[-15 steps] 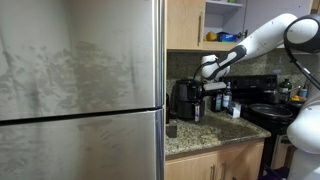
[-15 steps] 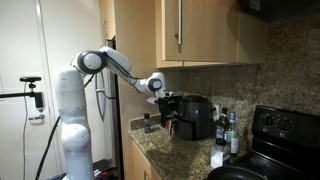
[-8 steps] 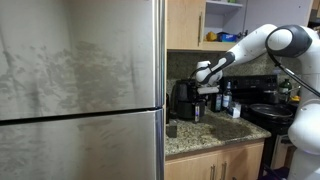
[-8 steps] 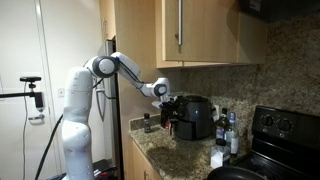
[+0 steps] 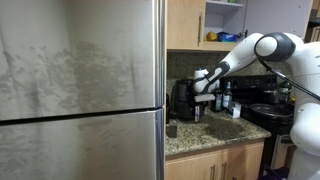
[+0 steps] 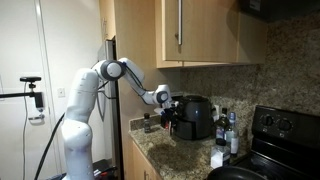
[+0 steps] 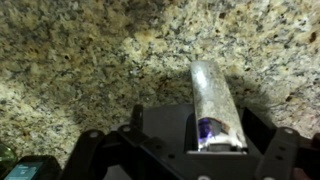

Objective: Close the air fryer

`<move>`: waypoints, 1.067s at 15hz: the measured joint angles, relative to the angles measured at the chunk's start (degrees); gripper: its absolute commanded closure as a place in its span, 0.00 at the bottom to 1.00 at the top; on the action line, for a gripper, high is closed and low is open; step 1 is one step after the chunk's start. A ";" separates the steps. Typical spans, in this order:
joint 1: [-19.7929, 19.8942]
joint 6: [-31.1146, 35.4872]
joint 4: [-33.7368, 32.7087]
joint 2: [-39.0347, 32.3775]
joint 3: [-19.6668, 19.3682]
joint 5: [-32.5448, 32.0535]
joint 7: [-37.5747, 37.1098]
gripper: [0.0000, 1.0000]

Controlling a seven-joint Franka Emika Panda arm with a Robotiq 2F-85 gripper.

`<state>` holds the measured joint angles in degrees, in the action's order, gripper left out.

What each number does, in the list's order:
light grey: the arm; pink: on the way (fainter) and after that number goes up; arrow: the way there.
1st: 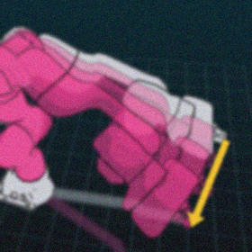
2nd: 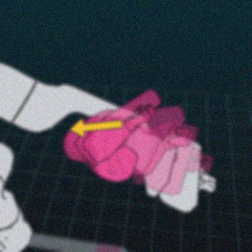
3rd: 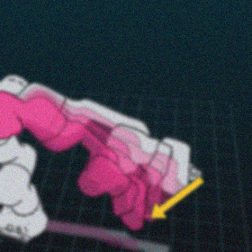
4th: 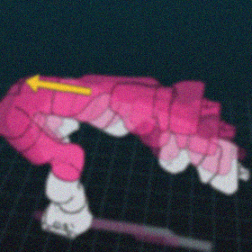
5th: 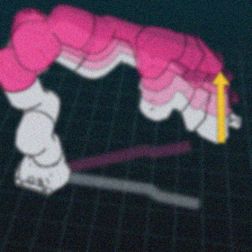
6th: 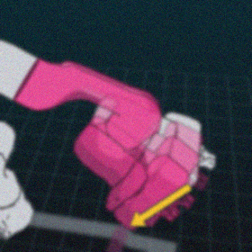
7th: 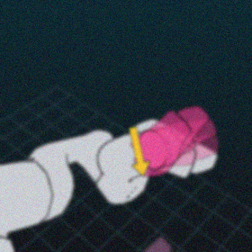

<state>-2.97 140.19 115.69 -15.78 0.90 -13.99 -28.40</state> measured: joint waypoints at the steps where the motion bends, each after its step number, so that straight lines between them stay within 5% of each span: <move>1: -0.74 1.29 -0.31 -1.34 -0.54 -0.39 -0.47 0.00; 11: -8.31 8.15 -4.93 -4.85 -9.59 -12.32 -15.83 0.00; 16: -9.56 7.40 -5.06 -5.34 -10.63 -12.87 -19.69 0.00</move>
<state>-12.53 147.59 110.63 -21.12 -9.74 -26.86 -48.09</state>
